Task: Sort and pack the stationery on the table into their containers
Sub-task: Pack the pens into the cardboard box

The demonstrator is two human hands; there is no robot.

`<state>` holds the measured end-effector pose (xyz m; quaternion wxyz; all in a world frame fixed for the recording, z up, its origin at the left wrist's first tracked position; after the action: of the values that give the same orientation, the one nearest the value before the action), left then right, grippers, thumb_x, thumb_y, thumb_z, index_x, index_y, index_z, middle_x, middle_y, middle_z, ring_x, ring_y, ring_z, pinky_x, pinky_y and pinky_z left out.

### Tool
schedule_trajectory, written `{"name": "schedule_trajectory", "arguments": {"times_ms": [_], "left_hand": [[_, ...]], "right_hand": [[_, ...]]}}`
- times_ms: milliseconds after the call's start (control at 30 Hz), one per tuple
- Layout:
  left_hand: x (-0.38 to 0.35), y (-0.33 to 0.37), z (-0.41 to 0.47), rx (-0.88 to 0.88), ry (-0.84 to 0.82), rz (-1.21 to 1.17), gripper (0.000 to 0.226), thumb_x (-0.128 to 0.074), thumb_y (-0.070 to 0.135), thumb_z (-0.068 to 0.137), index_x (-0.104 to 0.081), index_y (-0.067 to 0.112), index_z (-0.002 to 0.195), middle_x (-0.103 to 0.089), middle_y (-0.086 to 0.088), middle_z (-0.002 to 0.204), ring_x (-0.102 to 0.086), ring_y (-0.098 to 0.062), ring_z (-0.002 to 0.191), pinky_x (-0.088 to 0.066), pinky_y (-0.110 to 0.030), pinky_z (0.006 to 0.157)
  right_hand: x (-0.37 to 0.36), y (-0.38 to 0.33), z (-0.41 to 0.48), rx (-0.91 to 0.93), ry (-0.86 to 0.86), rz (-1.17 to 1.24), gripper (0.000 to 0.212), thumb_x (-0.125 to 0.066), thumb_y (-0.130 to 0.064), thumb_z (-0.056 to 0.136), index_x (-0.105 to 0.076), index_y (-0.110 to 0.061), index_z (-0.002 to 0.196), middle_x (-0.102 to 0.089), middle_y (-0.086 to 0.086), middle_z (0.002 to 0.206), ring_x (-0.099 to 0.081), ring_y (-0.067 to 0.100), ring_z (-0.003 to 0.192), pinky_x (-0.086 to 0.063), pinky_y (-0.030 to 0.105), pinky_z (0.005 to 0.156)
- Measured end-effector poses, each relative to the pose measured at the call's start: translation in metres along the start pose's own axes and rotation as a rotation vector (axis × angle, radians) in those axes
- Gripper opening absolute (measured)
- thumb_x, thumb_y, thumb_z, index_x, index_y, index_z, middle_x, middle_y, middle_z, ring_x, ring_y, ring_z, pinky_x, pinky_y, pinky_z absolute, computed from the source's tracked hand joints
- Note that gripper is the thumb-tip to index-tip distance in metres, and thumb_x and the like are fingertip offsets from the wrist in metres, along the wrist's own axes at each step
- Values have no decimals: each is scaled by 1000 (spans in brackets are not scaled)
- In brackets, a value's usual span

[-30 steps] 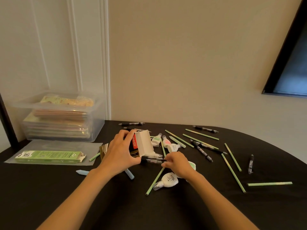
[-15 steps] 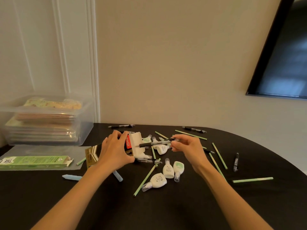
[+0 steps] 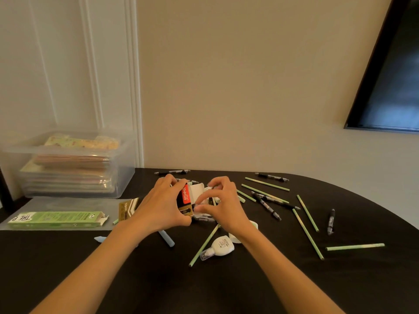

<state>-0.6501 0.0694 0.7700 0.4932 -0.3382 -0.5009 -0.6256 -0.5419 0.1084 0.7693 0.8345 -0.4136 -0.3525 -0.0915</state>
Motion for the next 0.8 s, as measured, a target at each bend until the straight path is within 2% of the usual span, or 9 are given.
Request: {"name": "schedule_trajectory", "arguments": {"times_ms": [133,300,367,467,500,567,667,733,800], "left_hand": [[-2,4,0,-33,-20,28,93,-73,43,72,-21,22,146,-28,3,137,-27,-13,126,-40,-30,102],[-10,4,-1,-31,-47,26,89,-74,43,71,-26,23,143,-31,4,134,-29,-12,123,-41,-29,100],[-7,0,2,-5,-27,21,91,-73,43,72,-23,23,145,-30,4,135,-28,-13,124,-40,-29,100],[0,-14,7,61,6,55,92,-72,43,73,-20,22,145,-29,1,137,-28,-16,126,-37,-29,101],[0,-18,8,82,7,60,92,-72,43,73,-20,22,145,-30,1,138,-27,-16,126,-36,-30,102],[-3,-23,13,111,-2,76,92,-71,44,74,-18,21,146,-30,0,141,-26,-18,128,-34,-31,103],[-11,-24,21,134,-24,92,91,-69,46,76,-17,21,146,-30,-1,144,-25,-20,131,-32,-33,104],[-15,-26,25,145,-35,86,91,-68,46,76,-16,20,146,-30,-1,146,-24,-21,132,-32,-33,104],[-16,-29,27,161,-32,88,91,-68,46,76,-16,20,146,-31,-1,146,-25,-21,132,-32,-33,104]], "right_hand": [[-23,5,2,-129,-206,78,13,-69,-11,81,-74,-13,92,-17,-8,154,-11,16,141,-23,45,110],[-38,2,-5,-167,-416,160,22,-59,-7,86,-71,-12,104,-14,-4,155,-12,17,141,-25,39,108],[-20,10,2,-214,-279,368,24,-55,-8,90,-70,-25,97,-28,-5,150,-24,15,136,-29,38,107],[26,67,10,-422,188,573,26,-52,-5,91,-67,-27,90,-58,-1,124,-52,15,115,-43,34,99],[32,84,8,-484,258,458,19,-53,-8,91,-65,-23,93,-62,3,117,-57,14,103,-47,32,93],[19,101,9,-528,136,123,16,-58,-19,89,-59,-18,105,-62,5,113,-57,12,91,-50,30,86],[-30,109,9,-428,-213,-247,44,-68,-30,83,-52,-20,124,-53,4,125,-52,17,110,-46,31,92],[-40,108,10,-331,-276,-474,46,-67,-32,84,-54,-21,126,-49,5,130,-42,21,122,-40,34,99],[-42,111,13,-297,-268,-551,38,-63,-33,87,-61,-17,121,-54,7,123,-45,22,117,-41,33,97]]}}
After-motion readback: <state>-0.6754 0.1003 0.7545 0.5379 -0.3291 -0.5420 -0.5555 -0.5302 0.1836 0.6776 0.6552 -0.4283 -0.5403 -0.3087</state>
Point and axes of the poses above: each hand's wrist, its own z-axis towards the middle knuckle, its own x-axis out of the back of the hand, y = z × x, the point moved 10 cm from there along z, towards the middle knuckle
